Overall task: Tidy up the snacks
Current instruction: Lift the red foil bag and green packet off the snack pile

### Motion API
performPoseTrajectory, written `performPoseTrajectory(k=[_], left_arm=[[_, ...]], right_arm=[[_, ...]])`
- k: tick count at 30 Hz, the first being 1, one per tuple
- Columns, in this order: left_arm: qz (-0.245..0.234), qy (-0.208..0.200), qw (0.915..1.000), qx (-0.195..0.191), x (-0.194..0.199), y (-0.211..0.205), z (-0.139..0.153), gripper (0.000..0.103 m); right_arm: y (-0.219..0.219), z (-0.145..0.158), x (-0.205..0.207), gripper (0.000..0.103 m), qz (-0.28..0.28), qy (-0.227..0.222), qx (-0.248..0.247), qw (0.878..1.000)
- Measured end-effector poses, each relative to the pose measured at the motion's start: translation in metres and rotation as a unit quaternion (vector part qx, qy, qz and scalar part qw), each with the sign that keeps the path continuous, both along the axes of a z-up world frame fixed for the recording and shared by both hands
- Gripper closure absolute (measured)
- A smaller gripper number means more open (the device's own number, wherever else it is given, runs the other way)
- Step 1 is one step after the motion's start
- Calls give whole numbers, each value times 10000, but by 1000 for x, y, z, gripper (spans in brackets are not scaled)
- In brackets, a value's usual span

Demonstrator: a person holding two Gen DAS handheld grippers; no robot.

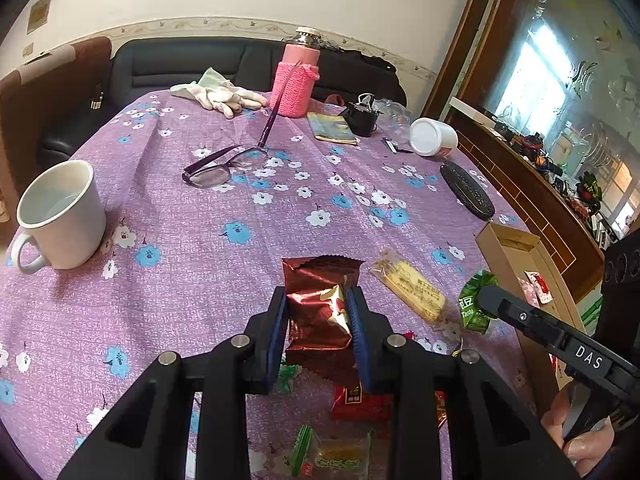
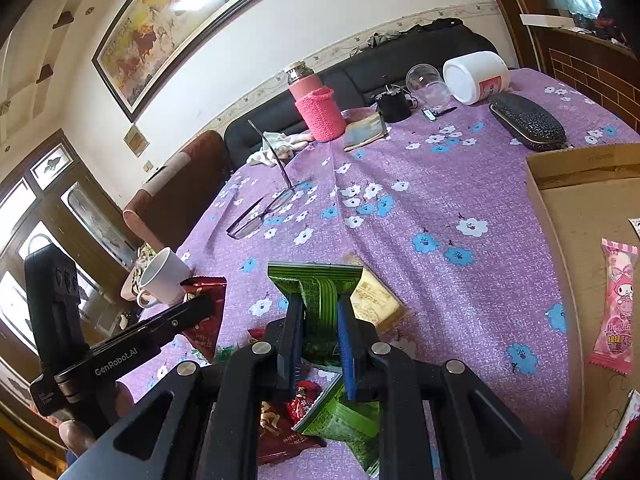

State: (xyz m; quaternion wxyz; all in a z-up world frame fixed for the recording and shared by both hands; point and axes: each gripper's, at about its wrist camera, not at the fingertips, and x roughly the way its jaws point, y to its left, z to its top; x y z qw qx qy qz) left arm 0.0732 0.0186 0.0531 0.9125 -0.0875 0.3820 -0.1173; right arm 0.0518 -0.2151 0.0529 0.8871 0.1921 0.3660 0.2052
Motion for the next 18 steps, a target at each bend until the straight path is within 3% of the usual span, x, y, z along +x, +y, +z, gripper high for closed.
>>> performPoseTrajectory(k=[18], left_arm=[[-20, 25, 10000, 7, -1, -3, -2, 75]], right_arm=[[-7, 1, 0, 85, -70, -16, 3, 10000]])
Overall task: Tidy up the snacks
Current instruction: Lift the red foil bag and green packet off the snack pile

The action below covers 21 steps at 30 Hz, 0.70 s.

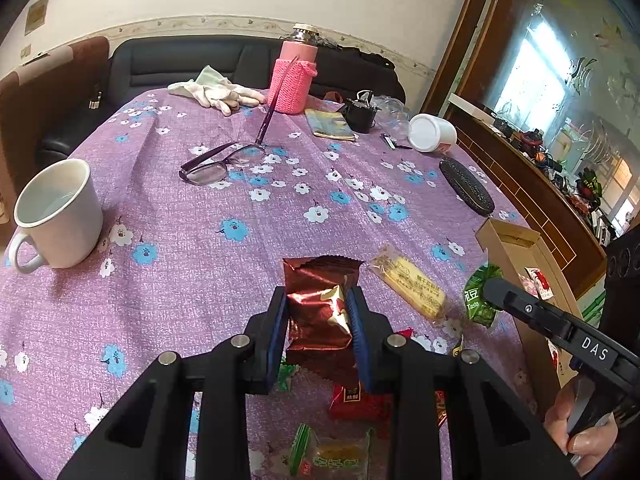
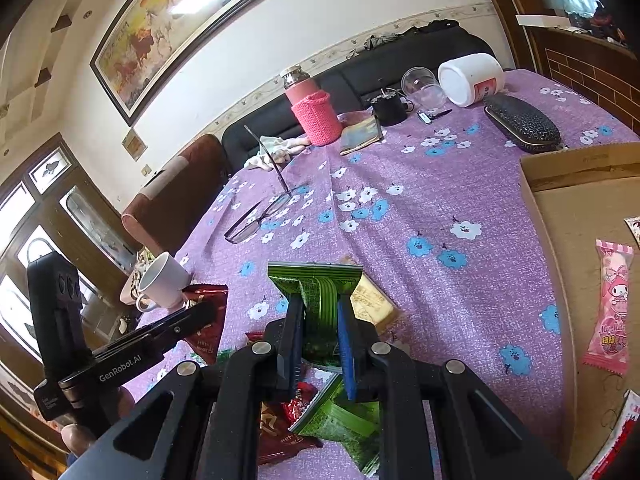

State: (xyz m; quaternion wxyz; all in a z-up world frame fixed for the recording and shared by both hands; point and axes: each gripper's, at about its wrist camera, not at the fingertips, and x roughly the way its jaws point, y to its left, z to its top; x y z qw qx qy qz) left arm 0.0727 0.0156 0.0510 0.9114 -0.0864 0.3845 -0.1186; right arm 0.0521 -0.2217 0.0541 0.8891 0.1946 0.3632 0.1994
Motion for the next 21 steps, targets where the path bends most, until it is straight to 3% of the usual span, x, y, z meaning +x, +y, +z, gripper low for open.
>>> performPoseTrajectory(k=[21], left_arm=[[-4, -7, 10000, 10, -1, -1, 0, 75]], right_arm=[[-11, 5, 0, 85, -213, -37, 68, 9997]])
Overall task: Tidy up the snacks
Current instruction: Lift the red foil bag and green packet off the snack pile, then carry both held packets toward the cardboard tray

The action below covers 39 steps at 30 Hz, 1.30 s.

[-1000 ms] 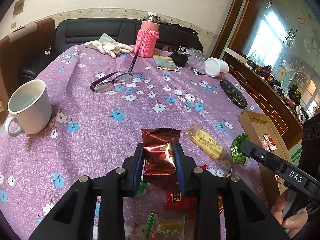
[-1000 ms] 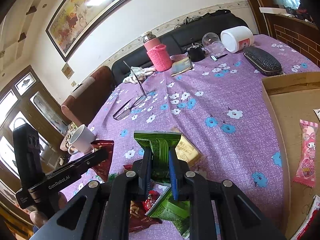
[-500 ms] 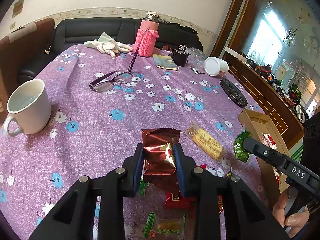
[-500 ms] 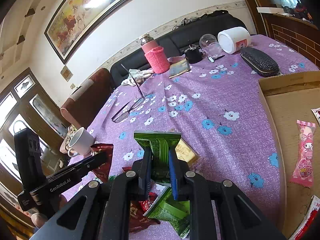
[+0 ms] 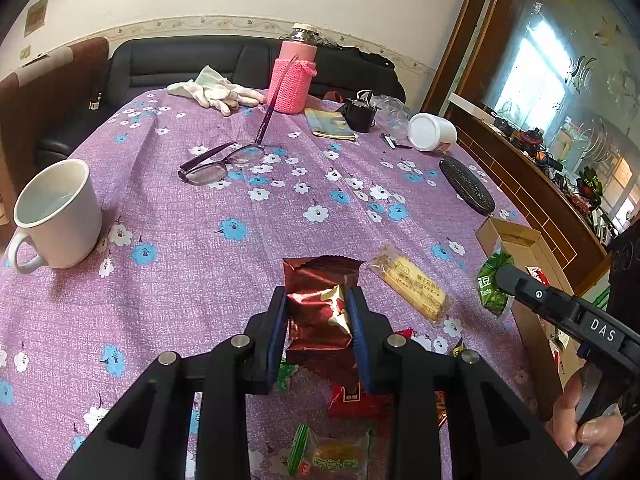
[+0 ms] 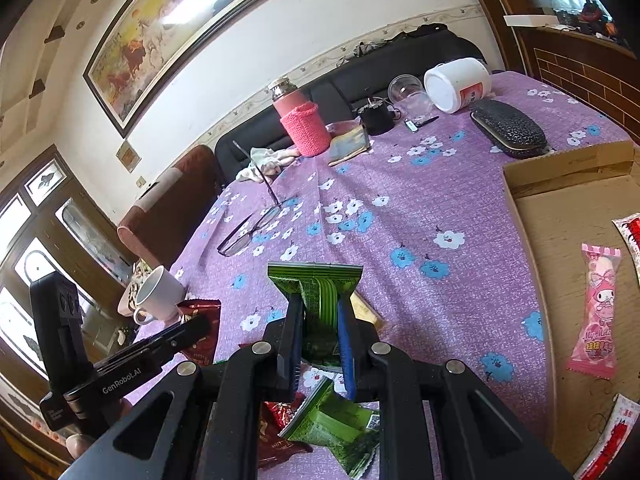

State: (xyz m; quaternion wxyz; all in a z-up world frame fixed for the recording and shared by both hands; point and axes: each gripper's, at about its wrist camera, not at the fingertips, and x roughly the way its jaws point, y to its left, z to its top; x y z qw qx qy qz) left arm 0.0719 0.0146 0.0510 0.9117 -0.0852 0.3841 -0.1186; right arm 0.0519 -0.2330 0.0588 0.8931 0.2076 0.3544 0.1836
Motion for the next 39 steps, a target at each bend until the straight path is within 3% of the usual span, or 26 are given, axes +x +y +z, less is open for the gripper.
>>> performPoseTrajectory(k=[26, 33, 39], left_arm=[[69, 87, 9999, 32, 2, -3, -3, 75], [-236, 69, 9997, 92, -3, -35, 16, 74], [-750, 28, 9972, -35, 0, -94, 33, 74]], right_arm=[[-52, 18, 0, 86, -655, -142, 337, 9972], [-92, 20, 1, 86, -1168, -53, 586, 9914], [-134, 25, -4, 86, -1762, -19, 682, 9820]])
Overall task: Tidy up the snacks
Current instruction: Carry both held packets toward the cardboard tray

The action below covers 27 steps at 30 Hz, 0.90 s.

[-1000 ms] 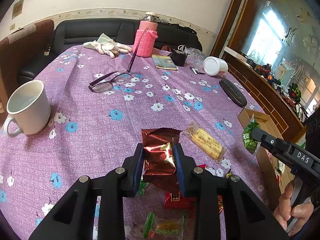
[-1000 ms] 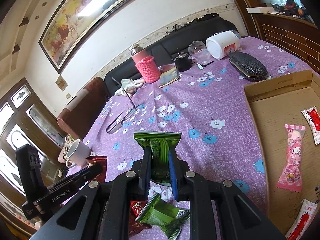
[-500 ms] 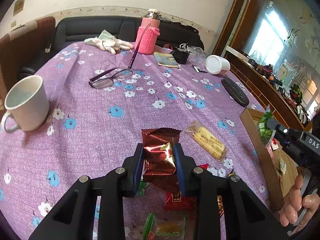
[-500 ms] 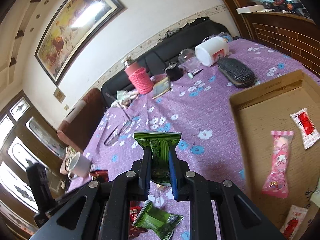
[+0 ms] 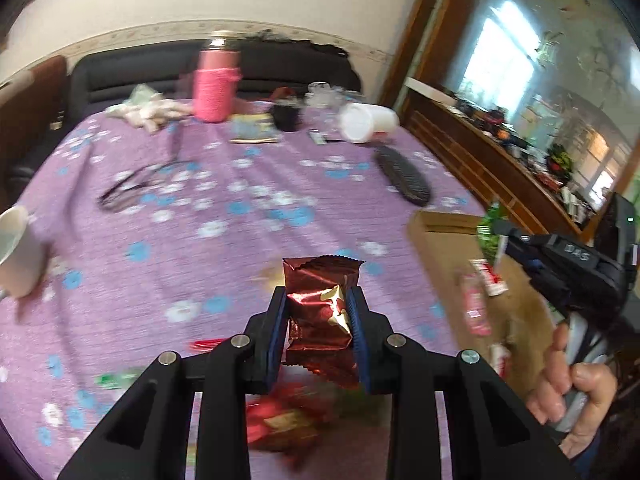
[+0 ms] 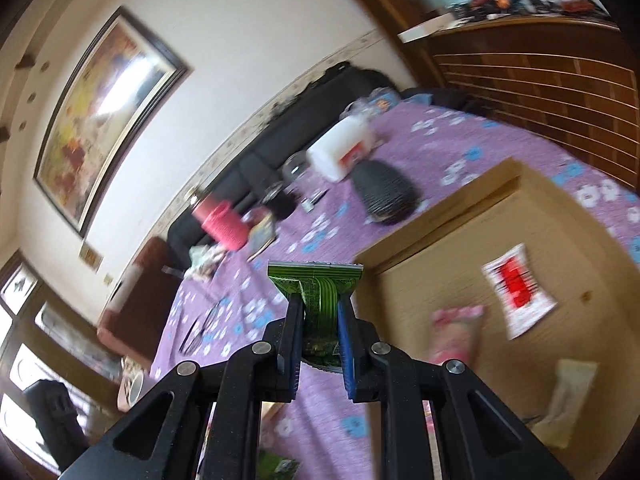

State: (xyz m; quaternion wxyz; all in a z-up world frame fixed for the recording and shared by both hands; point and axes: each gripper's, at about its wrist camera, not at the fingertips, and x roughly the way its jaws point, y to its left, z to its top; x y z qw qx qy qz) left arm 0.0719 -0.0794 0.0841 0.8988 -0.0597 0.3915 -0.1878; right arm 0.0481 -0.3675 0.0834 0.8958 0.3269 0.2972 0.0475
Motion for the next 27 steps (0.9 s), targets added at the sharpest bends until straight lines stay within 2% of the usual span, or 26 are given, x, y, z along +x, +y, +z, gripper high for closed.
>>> performPoseTrajectory(k=[7, 13, 18, 21, 27], left_arm=[[-647, 171, 9973, -304, 6, -86, -3, 75], [-1040, 412, 9927, -444, 12, -142, -21, 75], [-1306, 544, 9886, -516, 13, -164, -31, 75], [-1507, 500, 9865, -396, 6, -177, -35, 75], [-1869, 661, 9799, -212, -3, -194, -52, 75]], right_arm=[[-49, -3, -9, 86, -565, 150, 395, 9975], [-76, -8, -12, 86, -818, 327, 569, 9945], [-86, -10, -14, 86, -1031, 504, 444, 9924], [-87, -16, -10, 86, -1048, 706, 372, 9913], [-96, -29, -7, 86, -1248, 1096, 285, 9857]])
